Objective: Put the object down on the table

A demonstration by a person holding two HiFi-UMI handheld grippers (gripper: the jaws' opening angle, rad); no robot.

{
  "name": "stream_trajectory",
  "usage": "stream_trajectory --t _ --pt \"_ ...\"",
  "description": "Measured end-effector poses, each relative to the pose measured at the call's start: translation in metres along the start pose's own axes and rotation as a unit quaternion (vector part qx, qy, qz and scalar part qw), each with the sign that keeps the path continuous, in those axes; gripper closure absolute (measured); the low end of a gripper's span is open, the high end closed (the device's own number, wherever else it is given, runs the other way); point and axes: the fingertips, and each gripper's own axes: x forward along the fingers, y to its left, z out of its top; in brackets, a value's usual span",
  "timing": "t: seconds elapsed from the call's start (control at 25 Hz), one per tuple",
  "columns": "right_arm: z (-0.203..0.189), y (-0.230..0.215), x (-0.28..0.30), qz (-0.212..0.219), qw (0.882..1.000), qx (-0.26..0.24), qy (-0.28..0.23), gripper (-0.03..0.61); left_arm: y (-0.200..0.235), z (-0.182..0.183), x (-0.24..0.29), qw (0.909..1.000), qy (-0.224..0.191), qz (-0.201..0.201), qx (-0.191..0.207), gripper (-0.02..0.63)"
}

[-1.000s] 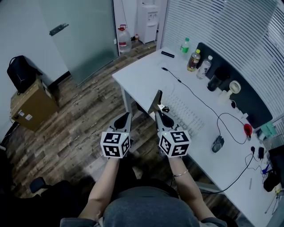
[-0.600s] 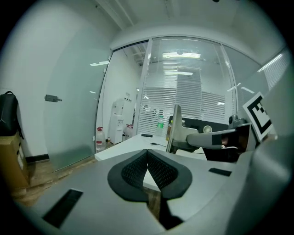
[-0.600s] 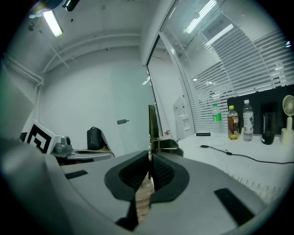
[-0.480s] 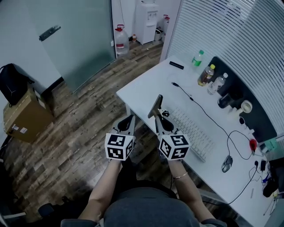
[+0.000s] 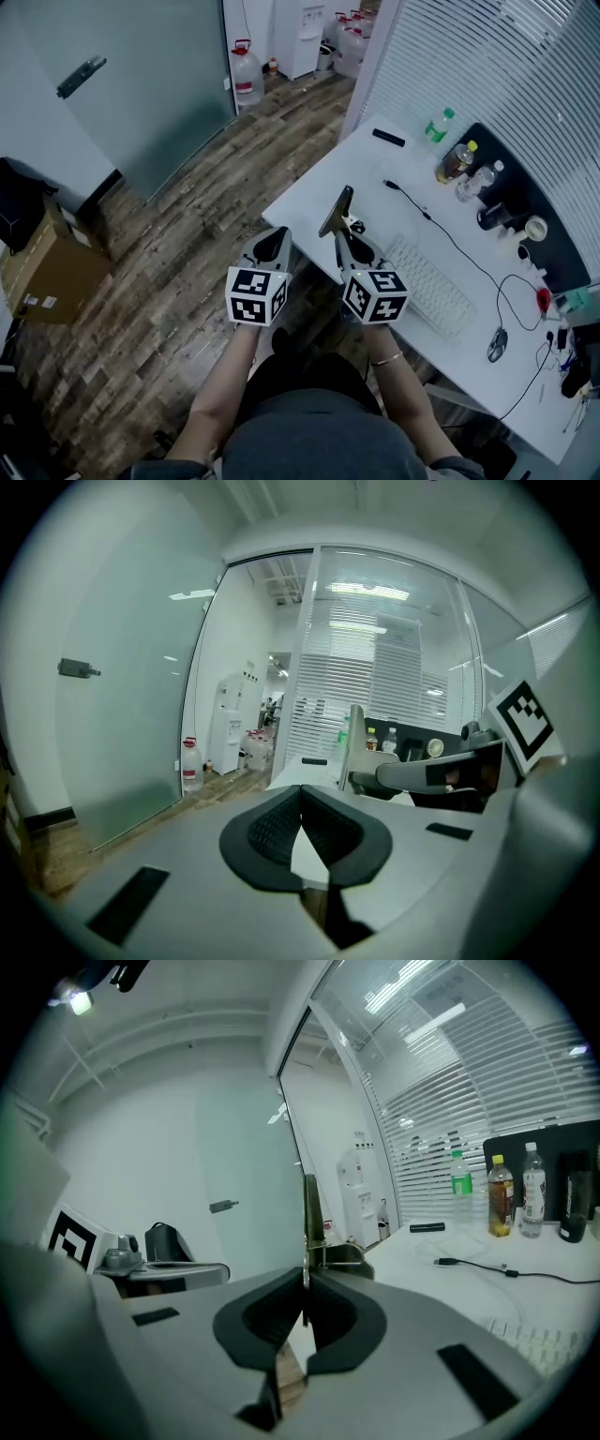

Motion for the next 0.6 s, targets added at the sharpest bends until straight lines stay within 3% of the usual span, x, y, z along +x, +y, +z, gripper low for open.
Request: stream_trajectory --t 0.6 --pt "0.014 -0.026 0.051 -0.016 1.000 0.016 0.006 0.571 0.019 -0.004 0.043 0.9996 0.017 -0.023 -0.005 0.591"
